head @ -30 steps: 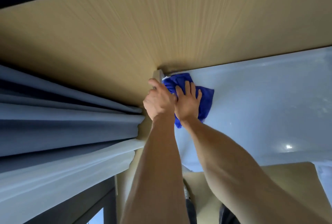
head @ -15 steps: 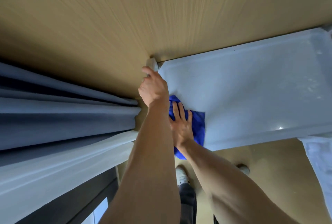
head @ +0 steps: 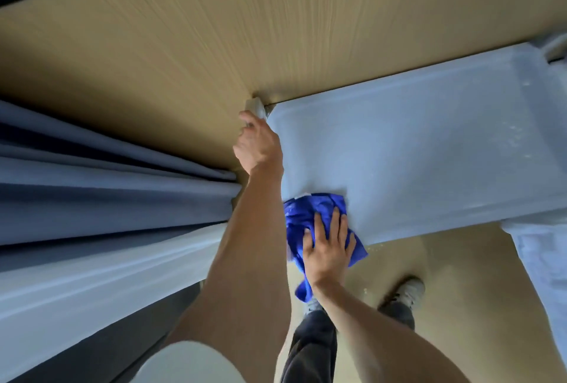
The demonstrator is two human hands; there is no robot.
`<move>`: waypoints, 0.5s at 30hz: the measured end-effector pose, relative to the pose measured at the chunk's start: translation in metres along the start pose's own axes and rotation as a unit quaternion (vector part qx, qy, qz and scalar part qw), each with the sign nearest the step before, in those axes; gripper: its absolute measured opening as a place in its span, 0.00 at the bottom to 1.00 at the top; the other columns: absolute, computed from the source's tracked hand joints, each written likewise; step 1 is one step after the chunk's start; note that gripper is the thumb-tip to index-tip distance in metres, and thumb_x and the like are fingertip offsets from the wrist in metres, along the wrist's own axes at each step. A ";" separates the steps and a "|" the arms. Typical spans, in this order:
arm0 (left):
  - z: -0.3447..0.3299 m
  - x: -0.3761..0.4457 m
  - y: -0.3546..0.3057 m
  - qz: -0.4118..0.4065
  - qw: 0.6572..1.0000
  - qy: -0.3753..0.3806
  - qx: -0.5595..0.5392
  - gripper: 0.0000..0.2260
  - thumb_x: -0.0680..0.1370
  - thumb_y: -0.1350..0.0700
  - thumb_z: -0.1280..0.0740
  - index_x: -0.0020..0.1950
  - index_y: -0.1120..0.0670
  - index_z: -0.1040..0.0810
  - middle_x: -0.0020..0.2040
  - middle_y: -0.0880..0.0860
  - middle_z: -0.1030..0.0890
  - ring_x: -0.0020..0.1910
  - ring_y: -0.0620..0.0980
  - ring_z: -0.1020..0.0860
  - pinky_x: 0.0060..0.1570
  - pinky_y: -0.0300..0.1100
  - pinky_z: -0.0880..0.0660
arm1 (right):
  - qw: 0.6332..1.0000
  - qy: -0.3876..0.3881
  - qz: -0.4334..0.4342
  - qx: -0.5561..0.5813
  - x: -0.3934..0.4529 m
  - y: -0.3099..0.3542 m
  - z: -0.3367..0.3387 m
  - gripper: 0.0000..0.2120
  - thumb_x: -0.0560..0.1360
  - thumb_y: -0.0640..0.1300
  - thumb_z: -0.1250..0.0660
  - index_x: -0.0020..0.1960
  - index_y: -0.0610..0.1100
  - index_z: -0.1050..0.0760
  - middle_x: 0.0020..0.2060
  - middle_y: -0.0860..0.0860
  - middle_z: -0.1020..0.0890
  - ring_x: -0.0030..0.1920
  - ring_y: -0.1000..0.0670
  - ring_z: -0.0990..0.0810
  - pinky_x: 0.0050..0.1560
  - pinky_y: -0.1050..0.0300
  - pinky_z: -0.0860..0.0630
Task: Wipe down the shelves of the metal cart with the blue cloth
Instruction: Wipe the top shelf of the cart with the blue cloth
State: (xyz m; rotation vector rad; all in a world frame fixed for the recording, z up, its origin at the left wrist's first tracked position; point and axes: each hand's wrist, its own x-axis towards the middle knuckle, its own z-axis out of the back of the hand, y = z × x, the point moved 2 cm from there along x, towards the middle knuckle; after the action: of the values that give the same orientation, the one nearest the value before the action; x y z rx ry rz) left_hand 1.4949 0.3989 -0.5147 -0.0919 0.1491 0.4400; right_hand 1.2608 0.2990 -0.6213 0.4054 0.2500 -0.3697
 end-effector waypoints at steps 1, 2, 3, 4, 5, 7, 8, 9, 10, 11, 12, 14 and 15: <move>0.000 0.000 0.001 -0.002 1.000 -0.005 -0.001 0.18 0.83 0.57 0.50 0.70 0.65 0.41 0.53 0.61 0.18 0.49 0.62 0.19 0.39 0.50 0.31 | 1.000 -0.005 0.004 -0.006 0.007 -0.009 0.002 0.19 0.79 0.55 0.39 0.64 0.49 0.21 0.72 0.42 0.29 0.72 0.41 0.30 0.65 0.39 0.33; 0.000 -0.001 0.001 -0.002 1.000 -0.009 -0.002 0.19 0.83 0.56 0.51 0.70 0.66 0.41 0.53 0.62 0.18 0.48 0.62 0.19 0.40 0.50 0.30 | 0.999 -0.010 0.025 -0.023 0.023 -0.017 0.005 0.19 0.79 0.55 0.40 0.64 0.49 0.21 0.72 0.41 0.29 0.72 0.41 0.30 0.64 0.40 0.32; -0.003 0.001 0.001 -0.001 1.000 -0.014 -0.001 0.19 0.84 0.56 0.51 0.71 0.66 0.41 0.52 0.62 0.18 0.48 0.63 0.19 0.40 0.50 0.30 | 0.997 -0.024 0.052 -0.044 0.042 -0.024 0.010 0.19 0.80 0.54 0.41 0.65 0.49 0.22 0.71 0.41 0.28 0.71 0.40 0.30 0.63 0.40 0.32; -0.007 0.002 0.002 -0.001 1.000 -0.021 0.005 0.19 0.84 0.56 0.51 0.71 0.66 0.42 0.52 0.62 0.18 0.47 0.63 0.19 0.39 0.50 0.30 | 0.995 -0.044 0.071 -0.059 0.063 -0.028 0.013 0.18 0.80 0.54 0.41 0.65 0.49 0.22 0.71 0.40 0.28 0.71 0.40 0.29 0.62 0.40 0.31; -0.009 0.003 0.001 -0.004 1.000 -0.025 0.007 0.20 0.84 0.56 0.51 0.72 0.67 0.42 0.51 0.63 0.18 0.47 0.63 0.19 0.39 0.49 0.31 | 0.993 -0.059 0.078 -0.063 0.088 -0.030 0.015 0.18 0.80 0.54 0.40 0.64 0.49 0.21 0.70 0.40 0.27 0.71 0.39 0.29 0.62 0.40 0.31; -0.013 0.004 0.001 -0.003 1.000 -0.021 0.009 0.20 0.83 0.56 0.51 0.72 0.67 0.43 0.51 0.63 0.18 0.47 0.63 0.19 0.38 0.49 0.32 | 0.991 -0.086 0.088 -0.056 0.139 -0.023 0.025 0.18 0.79 0.54 0.39 0.65 0.49 0.22 0.70 0.39 0.27 0.71 0.39 0.29 0.62 0.39 0.32; -0.013 0.004 0.002 -0.001 1.000 -0.022 0.014 0.20 0.83 0.57 0.51 0.72 0.67 0.43 0.51 0.63 0.18 0.46 0.63 0.19 0.39 0.49 0.32 | 0.990 -0.093 0.089 -0.053 0.163 -0.012 0.030 0.19 0.79 0.54 0.40 0.66 0.50 0.23 0.71 0.40 0.29 0.72 0.39 0.31 0.64 0.38 0.33; -0.013 0.005 0.002 -0.002 1.000 -0.022 0.016 0.20 0.83 0.58 0.51 0.71 0.67 0.42 0.50 0.63 0.18 0.46 0.63 0.19 0.39 0.49 0.31 | 0.993 -0.073 0.082 -0.049 0.187 -0.001 0.035 0.20 0.79 0.55 0.41 0.68 0.51 0.25 0.73 0.40 0.32 0.74 0.40 0.35 0.67 0.37 0.36; -0.015 0.005 0.001 -0.006 1.000 -0.024 0.012 0.19 0.82 0.59 0.50 0.71 0.67 0.41 0.50 0.63 0.18 0.45 0.64 0.19 0.39 0.50 0.30 | 0.994 -0.054 0.077 -0.047 0.209 0.008 0.041 0.22 0.80 0.56 0.42 0.71 0.52 0.28 0.76 0.41 0.35 0.76 0.40 0.39 0.70 0.36 0.40; -0.016 0.005 0.000 -0.007 0.999 -0.029 0.009 0.19 0.81 0.60 0.49 0.70 0.66 0.41 0.50 0.63 0.18 0.45 0.64 0.19 0.39 0.50 0.30 | 0.996 -0.046 0.058 -0.044 0.226 0.018 0.046 0.22 0.81 0.56 0.44 0.73 0.53 0.31 0.77 0.42 0.39 0.78 0.41 0.43 0.72 0.36 0.44; -0.018 0.006 0.000 -0.006 0.999 -0.037 0.013 0.19 0.81 0.61 0.48 0.70 0.66 0.41 0.50 0.64 0.18 0.46 0.65 0.19 0.39 0.50 0.31 | 0.997 -0.044 0.038 -0.041 0.235 0.026 0.047 0.22 0.81 0.56 0.44 0.74 0.53 0.32 0.78 0.42 0.40 0.78 0.42 0.44 0.73 0.37 0.46; -0.014 0.006 0.001 0.002 0.999 -0.037 0.013 0.19 0.81 0.61 0.49 0.70 0.67 0.41 0.51 0.64 0.19 0.47 0.65 0.19 0.40 0.51 0.30 | 0.995 -0.094 0.010 -0.013 0.222 0.029 0.042 0.20 0.80 0.54 0.42 0.70 0.51 0.27 0.75 0.41 0.35 0.76 0.41 0.39 0.72 0.36 0.42; -0.010 0.005 0.001 0.005 0.999 -0.031 0.010 0.19 0.81 0.61 0.49 0.71 0.67 0.41 0.52 0.64 0.19 0.48 0.65 0.19 0.41 0.52 0.29 | 0.994 -0.110 0.009 0.001 0.199 0.023 0.037 0.19 0.80 0.54 0.41 0.67 0.50 0.24 0.74 0.41 0.32 0.75 0.41 0.36 0.71 0.36 0.40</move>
State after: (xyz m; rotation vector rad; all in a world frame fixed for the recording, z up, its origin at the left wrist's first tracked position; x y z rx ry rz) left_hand 1.4975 0.4006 -0.5256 -0.0581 0.0927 0.4513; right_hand 1.4555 0.2437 -0.6413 0.3658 0.0312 -0.3927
